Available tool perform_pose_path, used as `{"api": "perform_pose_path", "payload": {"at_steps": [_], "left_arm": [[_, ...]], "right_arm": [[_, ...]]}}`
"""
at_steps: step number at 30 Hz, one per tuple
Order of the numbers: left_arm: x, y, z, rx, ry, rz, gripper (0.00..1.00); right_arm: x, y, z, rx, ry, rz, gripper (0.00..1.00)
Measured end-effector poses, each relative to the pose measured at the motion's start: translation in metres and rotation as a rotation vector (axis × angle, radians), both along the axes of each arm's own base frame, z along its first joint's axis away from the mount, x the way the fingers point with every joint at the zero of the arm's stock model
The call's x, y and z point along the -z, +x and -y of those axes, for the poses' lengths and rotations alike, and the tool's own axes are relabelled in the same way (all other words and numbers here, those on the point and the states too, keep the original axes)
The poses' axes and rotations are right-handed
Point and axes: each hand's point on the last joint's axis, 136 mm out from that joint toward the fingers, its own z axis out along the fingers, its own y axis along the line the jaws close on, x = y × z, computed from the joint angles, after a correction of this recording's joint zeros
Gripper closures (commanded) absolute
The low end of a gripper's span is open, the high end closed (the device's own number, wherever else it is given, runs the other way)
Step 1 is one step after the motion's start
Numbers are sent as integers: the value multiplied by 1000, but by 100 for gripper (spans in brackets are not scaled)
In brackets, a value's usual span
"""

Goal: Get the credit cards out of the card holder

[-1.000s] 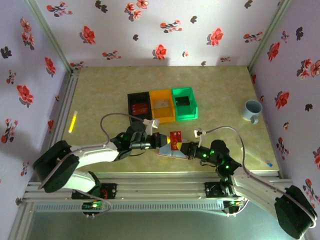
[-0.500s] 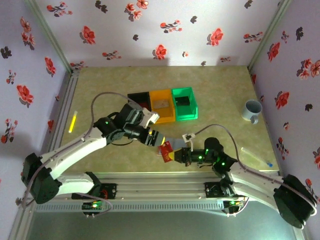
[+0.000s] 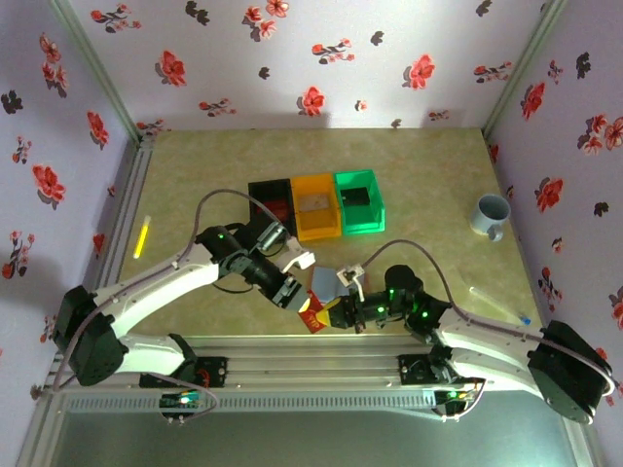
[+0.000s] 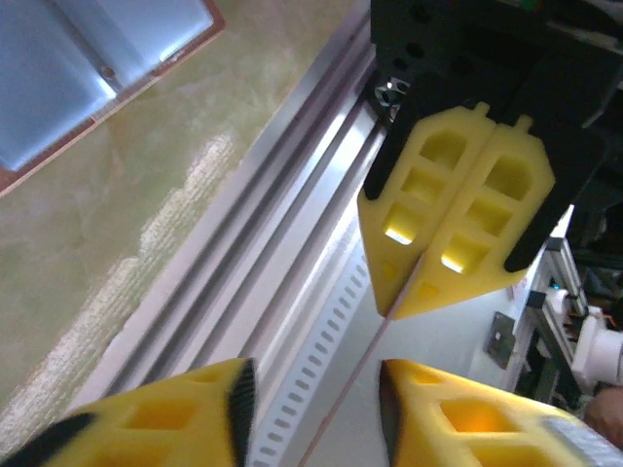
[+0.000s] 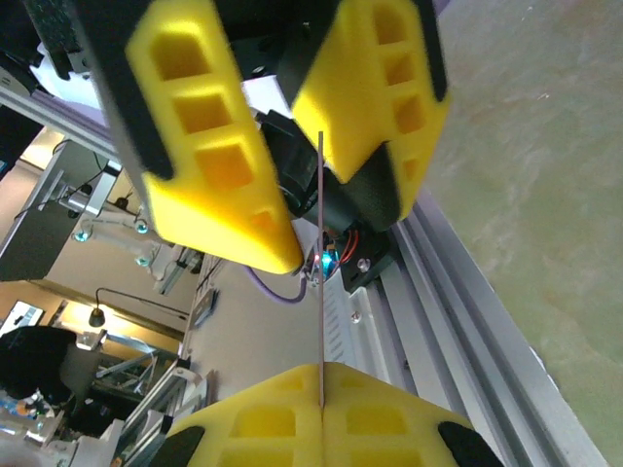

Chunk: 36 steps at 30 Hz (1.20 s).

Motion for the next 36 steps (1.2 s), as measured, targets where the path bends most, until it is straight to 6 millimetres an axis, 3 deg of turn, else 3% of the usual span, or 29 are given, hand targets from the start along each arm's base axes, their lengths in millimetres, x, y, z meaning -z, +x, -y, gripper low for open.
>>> {"api": "perform_pose_path", "payload": {"at_steps": [4, 8, 9, 15, 20, 27, 36], "left_arm": [[-5, -5, -1, 16, -19, -14, 100], [-10, -9, -1, 32, -41, -13, 100], [-11, -9, -1, 33, -46, -12, 100], [-26, -5, -3, 13, -106, 16, 100], [-39, 13, -12, -70, -152, 51, 100], [-52, 33, -20, -161, -195, 83, 100], [-65, 70, -42, -369, -239, 137, 100]], "right_arm": [[2, -2, -3, -17, -11, -9, 100], [0, -3, -3, -26, -9, -2, 91], [-1, -3, -3, -26, -8, 4, 82], [-15, 3, 6, 47, -6, 95, 52], [-27, 15, 20, 163, 1, 179, 43], [-25, 40, 39, 325, -40, 200, 35], [-31, 46, 50, 386, -18, 217, 31]]}}
